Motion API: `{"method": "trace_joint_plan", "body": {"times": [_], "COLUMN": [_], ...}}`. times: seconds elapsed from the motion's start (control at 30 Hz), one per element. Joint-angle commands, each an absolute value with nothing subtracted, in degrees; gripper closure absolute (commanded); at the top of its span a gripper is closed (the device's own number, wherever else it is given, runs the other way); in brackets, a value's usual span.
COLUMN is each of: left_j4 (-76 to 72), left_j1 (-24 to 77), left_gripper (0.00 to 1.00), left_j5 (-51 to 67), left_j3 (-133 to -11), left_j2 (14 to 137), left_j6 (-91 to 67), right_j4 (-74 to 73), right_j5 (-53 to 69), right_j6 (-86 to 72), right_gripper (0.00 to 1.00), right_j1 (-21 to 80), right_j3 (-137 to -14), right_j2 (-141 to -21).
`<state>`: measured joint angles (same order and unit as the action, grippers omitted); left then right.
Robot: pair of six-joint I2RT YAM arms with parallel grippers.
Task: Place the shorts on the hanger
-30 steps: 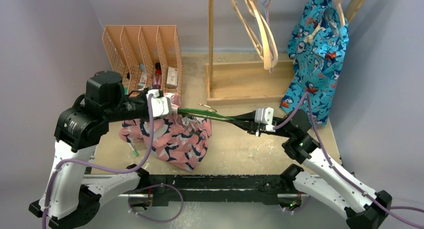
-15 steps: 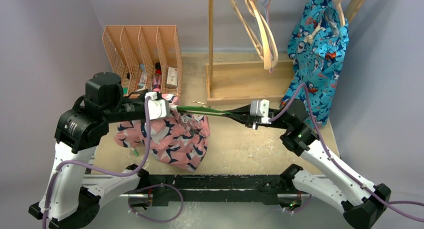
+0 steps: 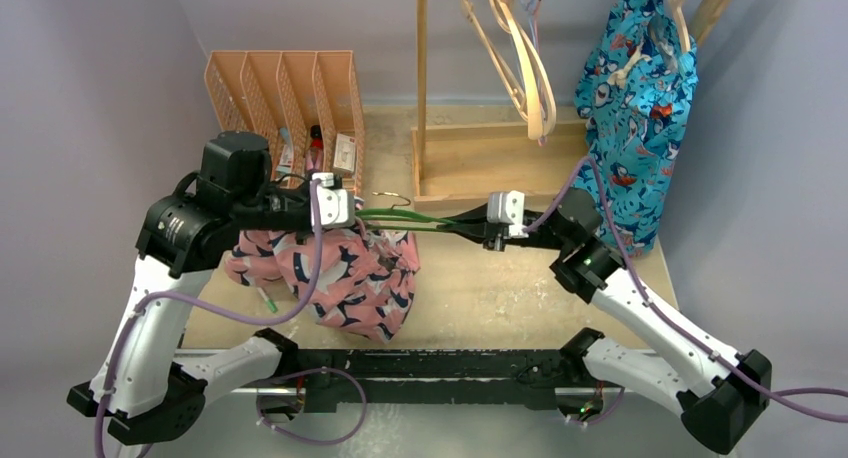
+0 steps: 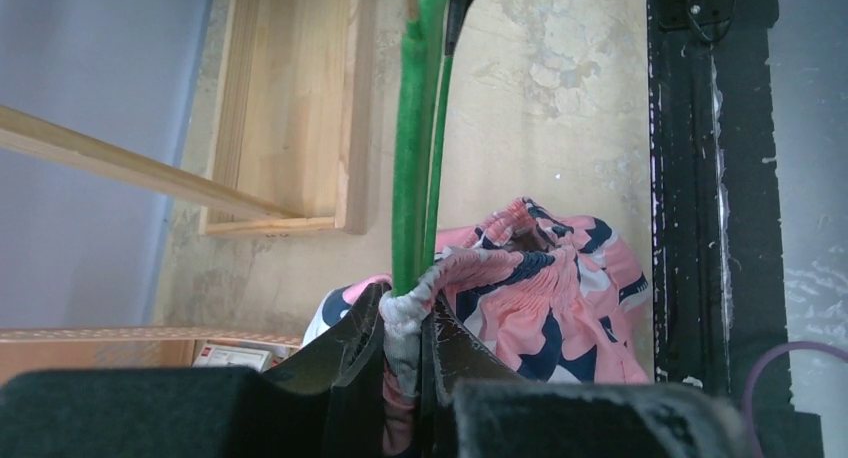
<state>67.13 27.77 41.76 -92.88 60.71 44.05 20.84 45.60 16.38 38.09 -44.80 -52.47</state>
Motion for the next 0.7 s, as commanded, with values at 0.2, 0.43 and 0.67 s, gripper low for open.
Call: {"method": "trace_joint_plan", "body": {"times": [0.2,0.43,0.67], "left_j4": [54.11,44.26,32.28], "left_j1": [28.49,28.48,28.48], "left_gripper": [1.0,1.0,1.0], "left_j5": [41.13,33.61,27.77], "left_j3": [-88.62,-83.6,-77.77], "left_j2": [55.65,50.41,44.92], "left_j6": [32.99,26.69,22.44], "right_j4": [29.91,21.52,12.72], "right_j5": [35.6,20.93,5.97], "right_j6": [5.78,-8.17,-29.99], "right_gripper": [0.73,0.47,0.48], "right_j1": [39.42,39.38,39.38], "right_j3": [-47.57,-46.2,-45.37], "right_j2": [-45.91,-36.94,-30.1]}}
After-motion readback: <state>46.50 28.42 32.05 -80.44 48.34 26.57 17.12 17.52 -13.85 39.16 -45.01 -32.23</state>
